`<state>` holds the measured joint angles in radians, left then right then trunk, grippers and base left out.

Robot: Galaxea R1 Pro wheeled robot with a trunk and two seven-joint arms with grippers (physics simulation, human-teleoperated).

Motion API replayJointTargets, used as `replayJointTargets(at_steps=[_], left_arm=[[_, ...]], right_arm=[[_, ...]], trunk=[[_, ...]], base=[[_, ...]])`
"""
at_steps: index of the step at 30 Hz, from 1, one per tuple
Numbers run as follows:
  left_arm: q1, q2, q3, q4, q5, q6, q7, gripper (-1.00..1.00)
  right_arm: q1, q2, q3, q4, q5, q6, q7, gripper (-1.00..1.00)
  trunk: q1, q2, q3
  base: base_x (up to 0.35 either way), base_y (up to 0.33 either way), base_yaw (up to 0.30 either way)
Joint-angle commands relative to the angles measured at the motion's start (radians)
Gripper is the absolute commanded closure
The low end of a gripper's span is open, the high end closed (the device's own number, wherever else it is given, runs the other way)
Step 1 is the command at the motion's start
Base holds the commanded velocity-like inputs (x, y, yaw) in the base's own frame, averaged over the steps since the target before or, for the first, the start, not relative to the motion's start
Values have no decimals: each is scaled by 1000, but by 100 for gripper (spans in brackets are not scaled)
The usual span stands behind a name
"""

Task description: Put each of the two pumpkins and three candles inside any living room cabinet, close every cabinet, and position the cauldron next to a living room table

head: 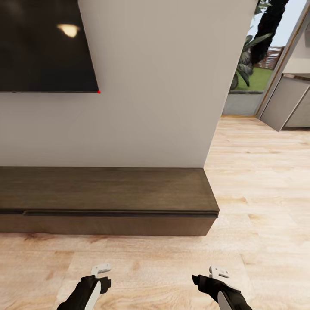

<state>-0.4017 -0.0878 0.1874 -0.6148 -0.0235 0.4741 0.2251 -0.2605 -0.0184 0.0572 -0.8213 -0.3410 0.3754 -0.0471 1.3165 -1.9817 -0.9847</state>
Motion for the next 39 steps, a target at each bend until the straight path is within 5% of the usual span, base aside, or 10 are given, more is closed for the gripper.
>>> replayJointTargets(at_steps=[1,12,21,28,34,39], left_arm=[[0,-1,4,-2,-2,8,1,-100],[0,2,4,85,-3,-13,3,-100],[0,48,3,296,-3,-215,3,-100],[0,52,-2,364,-3,-341,3,-100],[0,61,-3,392,-3,-413,3,-100],[1,66,-3,416,-4,-449,2,-100]], right_arm=[[0,-1,4,1,-7,4,-5,-100],[0,-5,-8,59,-3,-1,-5,-100],[0,-8,-8,178,-3,-97,-5,-100],[0,-6,0,289,0,-207,-8,-100],[0,-7,3,339,2,-229,-18,-100],[0,-5,4,418,1,-326,-19,-100]], trunk=[[-4,7,2],[-46,84,37],[-81,147,66],[-108,196,88],[-131,238,104],[-150,273,119]], base=[[0,0,0],[0,0,0],[0,0,17],[0,0,228],[0,0,272],[0,0,92]])
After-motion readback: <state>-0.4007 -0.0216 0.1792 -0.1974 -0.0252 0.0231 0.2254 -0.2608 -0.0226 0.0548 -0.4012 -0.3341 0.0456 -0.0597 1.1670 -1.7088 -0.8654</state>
